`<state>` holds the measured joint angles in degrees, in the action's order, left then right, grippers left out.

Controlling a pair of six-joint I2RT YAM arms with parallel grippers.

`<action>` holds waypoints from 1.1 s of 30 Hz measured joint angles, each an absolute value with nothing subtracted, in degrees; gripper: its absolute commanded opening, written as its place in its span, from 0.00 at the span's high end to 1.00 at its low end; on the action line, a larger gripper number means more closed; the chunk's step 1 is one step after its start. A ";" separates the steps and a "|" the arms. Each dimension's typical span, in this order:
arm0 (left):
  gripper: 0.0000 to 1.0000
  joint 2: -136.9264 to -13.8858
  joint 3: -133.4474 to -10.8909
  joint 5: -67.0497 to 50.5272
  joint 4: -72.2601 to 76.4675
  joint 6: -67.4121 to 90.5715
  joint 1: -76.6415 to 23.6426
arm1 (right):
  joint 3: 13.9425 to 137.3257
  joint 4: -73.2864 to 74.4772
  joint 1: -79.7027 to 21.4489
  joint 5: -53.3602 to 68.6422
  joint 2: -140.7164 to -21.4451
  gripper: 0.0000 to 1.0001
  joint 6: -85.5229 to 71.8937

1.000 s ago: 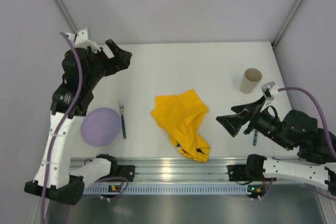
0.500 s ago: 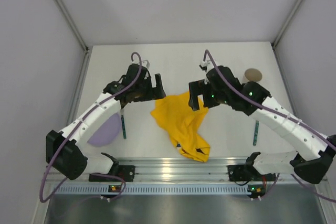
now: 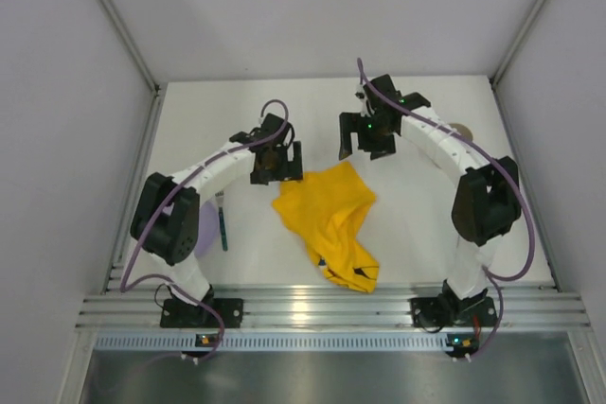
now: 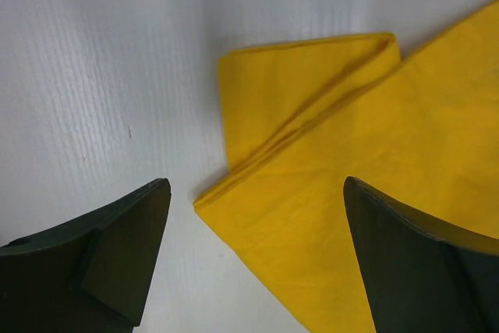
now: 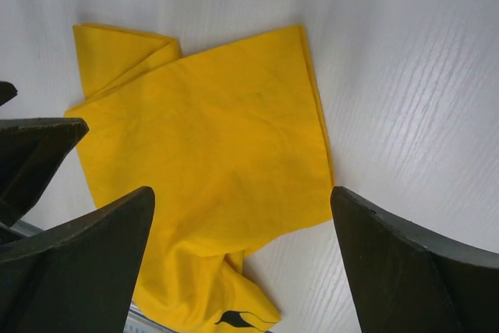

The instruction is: Set the dinner table for one person

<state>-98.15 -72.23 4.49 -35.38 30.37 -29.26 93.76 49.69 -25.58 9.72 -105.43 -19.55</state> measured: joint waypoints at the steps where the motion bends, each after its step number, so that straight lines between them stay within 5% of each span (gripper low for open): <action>1: 0.02 -99.57 -72.55 4.27 -34.98 30.04 -28.60 | 93.89 49.67 -25.30 10.09 -105.91 0.05 -19.49; 15: 0.22 -109.97 -74.96 -5.50 -28.84 25.26 -22.94 | 96.07 49.74 -24.82 12.62 -112.29 0.07 -19.14; 18: 0.33 -110.50 -75.02 -7.77 -27.90 24.34 -23.14 | 98.06 49.71 -24.82 12.88 -115.31 0.07 -19.22; 26: 0.89 -114.83 -79.11 -11.05 -27.00 23.83 -23.31 | 102.74 48.73 -24.73 13.39 -122.10 0.11 -19.57; 29: 1.00 -115.37 -79.66 -11.33 -27.09 23.62 -23.40 | 103.20 48.42 -24.67 13.32 -124.44 0.14 -19.62; 33: 1.00 -115.42 -79.88 -11.09 -27.44 23.14 -23.49 | 103.13 48.16 -24.67 12.29 -127.13 0.19 -19.77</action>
<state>-115.42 -79.88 -11.09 -27.44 23.14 -23.49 103.13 48.16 -24.67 12.29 -127.13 -19.77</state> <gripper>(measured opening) 0.026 0.836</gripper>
